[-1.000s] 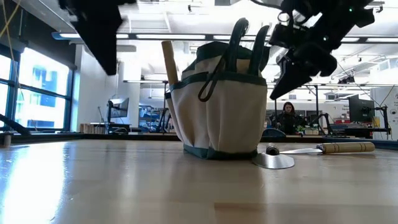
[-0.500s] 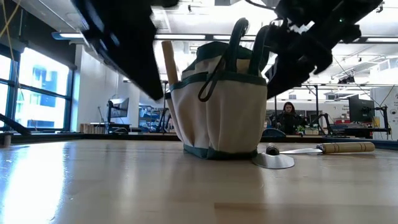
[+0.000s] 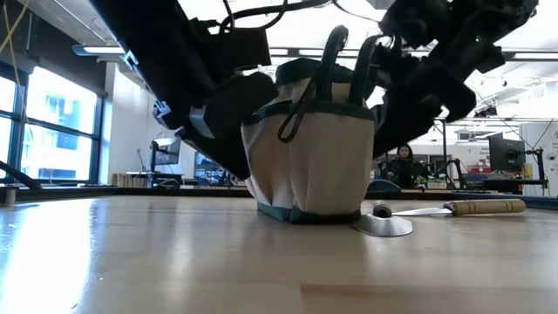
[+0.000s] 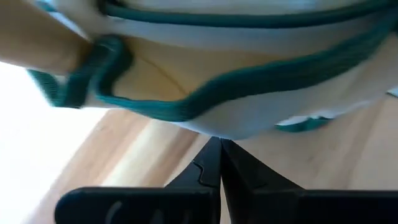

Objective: Pick & Place Garden tools in Gardening bag
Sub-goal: Adjust the green gardening bag

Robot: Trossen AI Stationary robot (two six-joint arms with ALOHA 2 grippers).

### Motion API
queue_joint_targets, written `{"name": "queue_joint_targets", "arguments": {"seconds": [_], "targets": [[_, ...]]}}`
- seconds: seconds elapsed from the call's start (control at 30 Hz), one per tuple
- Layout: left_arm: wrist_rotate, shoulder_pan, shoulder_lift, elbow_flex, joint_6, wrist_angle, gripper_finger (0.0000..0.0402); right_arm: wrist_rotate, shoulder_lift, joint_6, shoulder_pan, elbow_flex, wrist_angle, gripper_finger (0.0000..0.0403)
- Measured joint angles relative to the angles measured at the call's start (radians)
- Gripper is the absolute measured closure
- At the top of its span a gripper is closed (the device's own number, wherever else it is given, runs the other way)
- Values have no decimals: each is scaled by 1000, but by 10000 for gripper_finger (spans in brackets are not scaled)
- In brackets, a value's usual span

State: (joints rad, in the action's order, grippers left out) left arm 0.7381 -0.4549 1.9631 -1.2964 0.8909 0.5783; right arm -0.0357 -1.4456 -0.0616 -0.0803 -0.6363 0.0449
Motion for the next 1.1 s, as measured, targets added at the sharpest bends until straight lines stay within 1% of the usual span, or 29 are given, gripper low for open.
{"name": "queue_joint_targets", "arguments": {"seconds": [0.17,0.3,0.63,0.83,1.0,1.1], "targets": [[44,16,-19,1,3,55,402,64,0,-20,-34,0,83,399],[89,37,-44,1,1,56,402,65,0,-22,-65,0,87,399],[77,127,-64,1,-97,61,402,110,0,-48,-141,0,110,399],[53,186,-67,1,-144,85,402,123,0,-42,-143,0,119,400],[37,219,-102,0,-155,136,402,144,0,-41,-143,0,141,400],[56,233,-134,0,-164,155,402,154,-2,-40,-143,0,162,399]]}}
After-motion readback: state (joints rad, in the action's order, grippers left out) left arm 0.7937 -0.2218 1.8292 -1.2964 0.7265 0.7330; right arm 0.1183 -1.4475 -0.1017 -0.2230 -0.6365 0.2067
